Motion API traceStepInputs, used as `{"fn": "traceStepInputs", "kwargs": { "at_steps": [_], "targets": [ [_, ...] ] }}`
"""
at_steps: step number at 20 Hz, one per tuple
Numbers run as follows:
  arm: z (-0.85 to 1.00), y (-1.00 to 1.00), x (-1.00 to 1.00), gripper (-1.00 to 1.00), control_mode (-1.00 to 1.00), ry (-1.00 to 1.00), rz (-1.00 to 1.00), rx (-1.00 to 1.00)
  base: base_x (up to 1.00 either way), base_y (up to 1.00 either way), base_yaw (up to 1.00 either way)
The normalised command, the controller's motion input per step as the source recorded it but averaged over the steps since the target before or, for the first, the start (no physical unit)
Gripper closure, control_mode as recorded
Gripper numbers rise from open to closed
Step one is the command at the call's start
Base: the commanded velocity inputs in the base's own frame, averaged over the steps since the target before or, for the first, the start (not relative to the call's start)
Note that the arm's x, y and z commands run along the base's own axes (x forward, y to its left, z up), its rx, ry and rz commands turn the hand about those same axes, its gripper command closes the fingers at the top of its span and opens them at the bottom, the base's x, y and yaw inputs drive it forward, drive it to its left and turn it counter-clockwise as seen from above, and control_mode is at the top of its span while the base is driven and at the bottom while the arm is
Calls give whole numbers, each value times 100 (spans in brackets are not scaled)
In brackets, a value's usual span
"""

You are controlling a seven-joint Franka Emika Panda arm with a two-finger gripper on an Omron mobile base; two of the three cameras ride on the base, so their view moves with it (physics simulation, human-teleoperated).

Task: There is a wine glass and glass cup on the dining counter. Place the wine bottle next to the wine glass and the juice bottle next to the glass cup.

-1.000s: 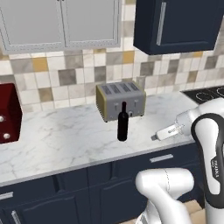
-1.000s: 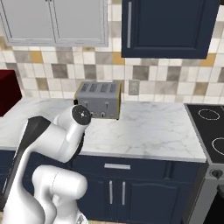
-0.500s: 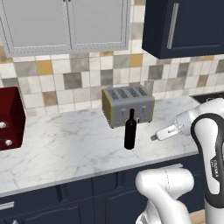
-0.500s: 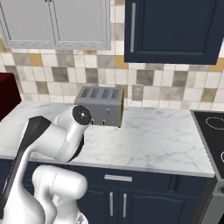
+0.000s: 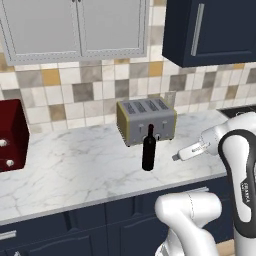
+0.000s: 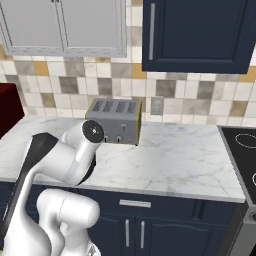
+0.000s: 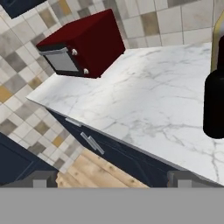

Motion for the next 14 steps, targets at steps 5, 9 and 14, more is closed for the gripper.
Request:
{"fn": "traceStepInputs", "kwargs": {
  "at_steps": [5,9,14],
  "targets": [
    [0,0,0,-100,100,0,0,0,-2,-2,0],
    [0,-16,-8,-100,-100,-1,11,9,-3,-3,0],
    [2,-25,-17,-100,-100,-13,40,7,0,0,0]
  ]
}}
